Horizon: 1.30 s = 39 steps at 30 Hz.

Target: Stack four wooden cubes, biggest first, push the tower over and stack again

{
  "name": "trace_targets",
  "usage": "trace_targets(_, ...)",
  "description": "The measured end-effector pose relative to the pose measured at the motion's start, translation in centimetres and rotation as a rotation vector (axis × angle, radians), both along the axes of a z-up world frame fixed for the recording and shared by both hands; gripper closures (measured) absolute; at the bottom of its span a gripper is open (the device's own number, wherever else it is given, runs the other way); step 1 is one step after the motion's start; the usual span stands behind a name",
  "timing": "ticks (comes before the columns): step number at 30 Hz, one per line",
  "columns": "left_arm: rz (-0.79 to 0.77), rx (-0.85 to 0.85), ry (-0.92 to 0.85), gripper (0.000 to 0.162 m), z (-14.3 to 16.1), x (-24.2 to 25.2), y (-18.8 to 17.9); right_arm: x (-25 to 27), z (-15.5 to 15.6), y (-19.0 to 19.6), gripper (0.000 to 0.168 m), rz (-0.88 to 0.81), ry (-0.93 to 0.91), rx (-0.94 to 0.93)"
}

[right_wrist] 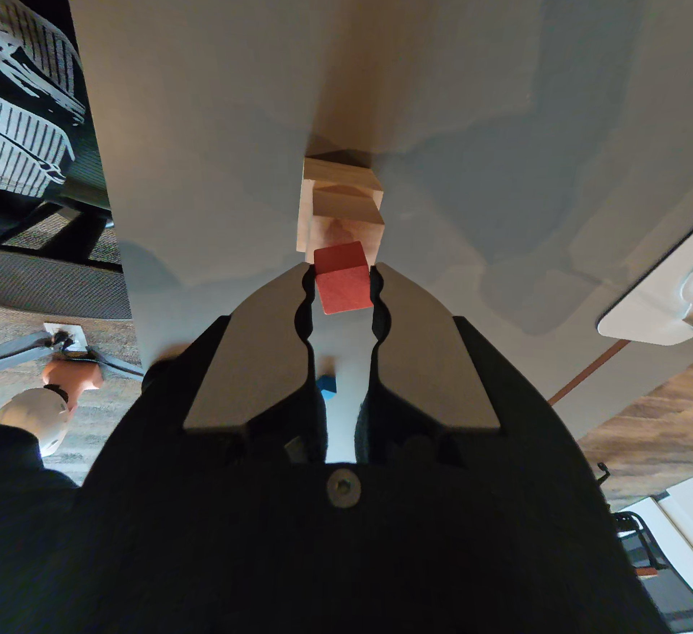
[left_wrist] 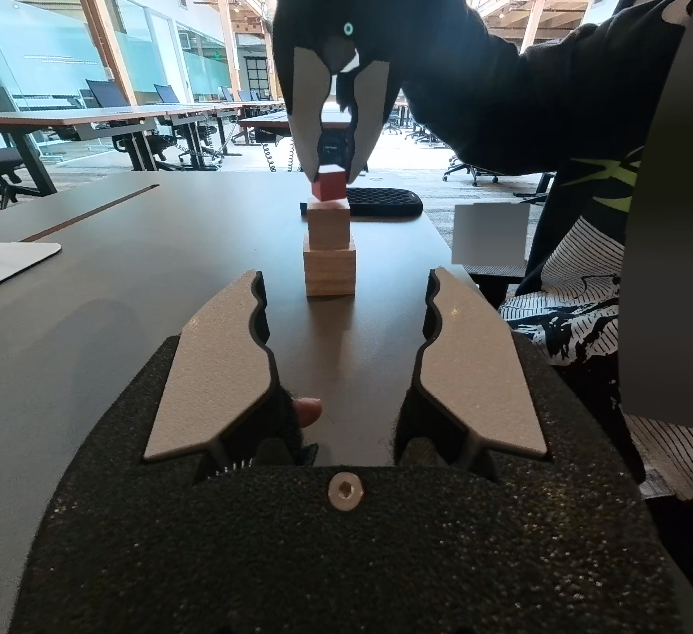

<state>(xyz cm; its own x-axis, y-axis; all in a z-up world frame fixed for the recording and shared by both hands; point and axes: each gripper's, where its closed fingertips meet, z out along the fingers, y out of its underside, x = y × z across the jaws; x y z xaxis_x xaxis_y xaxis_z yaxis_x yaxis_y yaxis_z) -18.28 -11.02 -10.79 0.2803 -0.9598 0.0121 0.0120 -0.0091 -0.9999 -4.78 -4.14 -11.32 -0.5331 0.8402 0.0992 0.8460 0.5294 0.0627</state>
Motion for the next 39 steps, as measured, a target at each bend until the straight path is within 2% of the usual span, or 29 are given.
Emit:
trace_targets(29, 0.000, -0.003, -0.002, 0.082, 0.0, 0.0, 0.0, -0.4, -0.7, 0.3, 0.140, 0.003, 0.015, -0.013)
trace_targets(33, -0.001, -0.004, -0.004, 0.082, 0.0, 0.0, 0.0, -0.4, -0.2, 0.2, 0.129, -0.004, 0.034, -0.010)
trace_targets(39, -0.001, -0.003, -0.003, 0.082, 0.0, 0.0, 0.0, 1.6, 2.7, 1.6, 0.116, -0.103, 0.146, 0.008)
